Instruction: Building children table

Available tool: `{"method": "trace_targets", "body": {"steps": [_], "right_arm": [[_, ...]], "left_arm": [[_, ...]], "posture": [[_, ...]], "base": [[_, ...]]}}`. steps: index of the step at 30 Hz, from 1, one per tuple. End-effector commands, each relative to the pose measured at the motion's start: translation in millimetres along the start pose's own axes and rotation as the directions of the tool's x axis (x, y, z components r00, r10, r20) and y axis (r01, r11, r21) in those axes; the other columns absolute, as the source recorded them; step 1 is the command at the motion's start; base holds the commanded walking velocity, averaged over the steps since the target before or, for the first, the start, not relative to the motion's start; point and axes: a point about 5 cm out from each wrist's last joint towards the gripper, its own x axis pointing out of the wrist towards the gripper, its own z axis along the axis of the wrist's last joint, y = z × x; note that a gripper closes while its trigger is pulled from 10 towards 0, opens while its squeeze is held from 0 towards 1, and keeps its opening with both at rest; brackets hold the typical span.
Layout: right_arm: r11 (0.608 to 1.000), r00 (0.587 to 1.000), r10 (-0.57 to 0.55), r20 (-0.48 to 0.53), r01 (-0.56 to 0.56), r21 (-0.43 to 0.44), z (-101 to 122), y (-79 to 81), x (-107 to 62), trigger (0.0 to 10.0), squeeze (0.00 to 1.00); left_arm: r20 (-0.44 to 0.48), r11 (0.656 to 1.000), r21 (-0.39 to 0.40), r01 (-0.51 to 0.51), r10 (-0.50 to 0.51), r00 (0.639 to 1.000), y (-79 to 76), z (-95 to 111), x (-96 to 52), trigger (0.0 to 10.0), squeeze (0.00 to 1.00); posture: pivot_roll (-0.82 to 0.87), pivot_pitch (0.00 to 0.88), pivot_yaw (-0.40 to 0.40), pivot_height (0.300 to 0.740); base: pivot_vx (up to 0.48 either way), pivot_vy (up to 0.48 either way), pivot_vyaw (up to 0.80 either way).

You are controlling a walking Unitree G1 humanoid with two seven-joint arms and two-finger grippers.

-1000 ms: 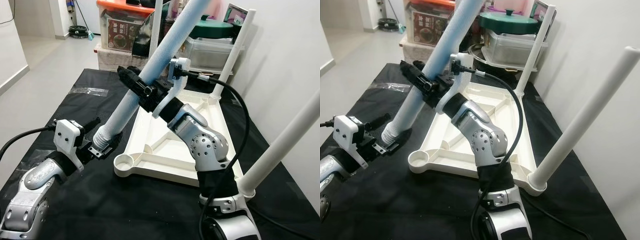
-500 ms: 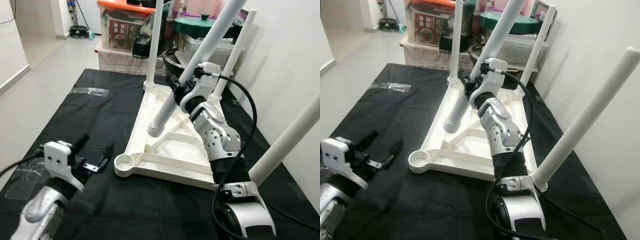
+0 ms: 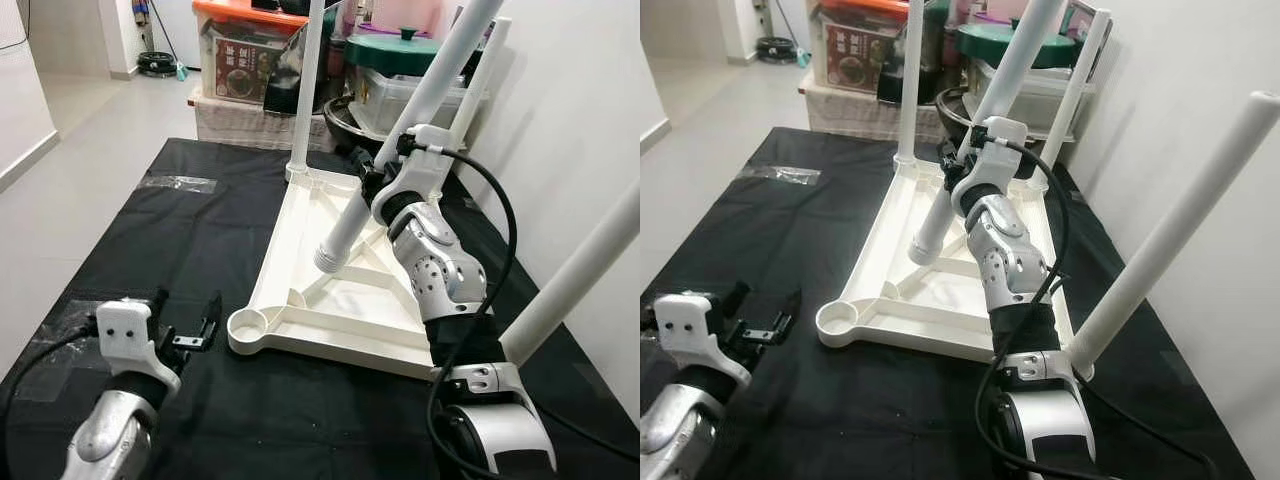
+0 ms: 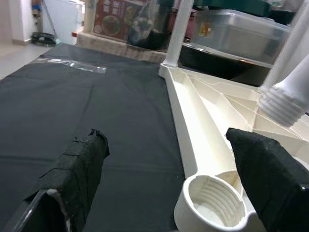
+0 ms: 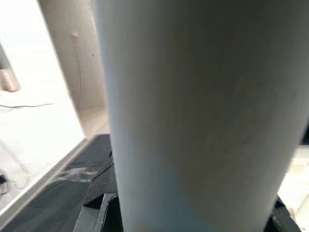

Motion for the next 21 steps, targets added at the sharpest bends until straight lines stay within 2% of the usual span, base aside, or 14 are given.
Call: {"method": "trace_targets", "body": {"steps": [1,4,6,8,10,14,16,20,21], "right_arm": [[0.998,0.997,0.007,0.077,-0.002,-0.064,9.4,-5.3,-3.4,10.0,0.00],[0.993,0.997,0.014,0.077,-0.005,-0.121,5.2,-9.0,-8.5,10.0,0.00],[0.986,0.996,0.042,0.078,-0.029,-0.162,-2.6,-9.3,-20.2,10.0,0.00],[0.986,0.996,0.042,0.078,-0.029,-0.162,-2.6,-9.3,-20.2,10.0,0.00],[0.983,0.993,0.047,0.111,-0.026,-0.181,-3.6,-8.5,-28.1,10.0,0.00],[0.982,0.989,0.052,0.137,-0.026,-0.186,-1.5,-7.0,-31.0,10.0,0.00],[0.979,0.982,0.070,0.174,-0.034,-0.203,2.3,-2.9,-34.5,10.0,0.00],[0.978,0.980,0.075,0.186,-0.037,-0.203,3.4,-0.9,-35.3,10.0,0.00],[0.986,0.980,0.099,0.172,-0.073,-0.149,2.2,1.8,-35.4,10.0,0.00]], "left_arm": [[-0.003,1.000,0.013,-0.016,0.016,1.000,-0.8,1.3,-2.2,10.0,0.00],[0.000,0.999,0.013,-0.029,0.029,1.000,-0.1,2.0,-3.1,10.0,0.00],[-0.003,0.999,0.022,-0.043,0.043,0.999,-0.2,2.5,-4.1,10.0,0.00],[-0.003,0.999,0.022,-0.043,0.043,0.999,-0.2,2.5,-4.1,10.0,0.00],[-0.015,0.998,0.042,-0.053,0.054,0.998,-0.4,2.4,-5.5,10.0,0.00],[-0.028,0.996,0.071,-0.055,0.057,0.998,-1.2,1.6,-7.0,10.0,0.00],[-0.055,0.992,0.125,-0.012,0.019,0.998,-6.7,0.8,-9.3,10.0,0.00],[-0.046,0.992,0.124,-0.004,0.010,0.999,-7.9,1.8,-10.6,10.0,0.00],[-0.030,0.994,0.113,0.006,-0.002,1.000,-8.8,2.9,-10.9,10.0,0.00]], "posture": [[0.07,0.000,-0.119,0.740],[0.07,0.000,-0.118,0.740],[0.07,0.000,-0.111,0.740],[0.07,0.000,-0.111,0.740],[0.07,0.000,-0.109,0.740],[0.07,0.000,-0.108,0.740],[0.07,0.000,-0.113,0.740],[0.07,0.000,-0.113,0.740],[0.07,0.000,-0.117,0.740]], "base": [[0.000,0.000,0.00],[0.000,0.000,0.00],[0.000,0.000,0.00],[0.000,0.000,0.00],[0.000,0.000,0.00],[0.000,0.000,0.00],[0.000,0.000,0.00],[0.000,0.000,0.00],[0.000,0.000,0.00]]}}
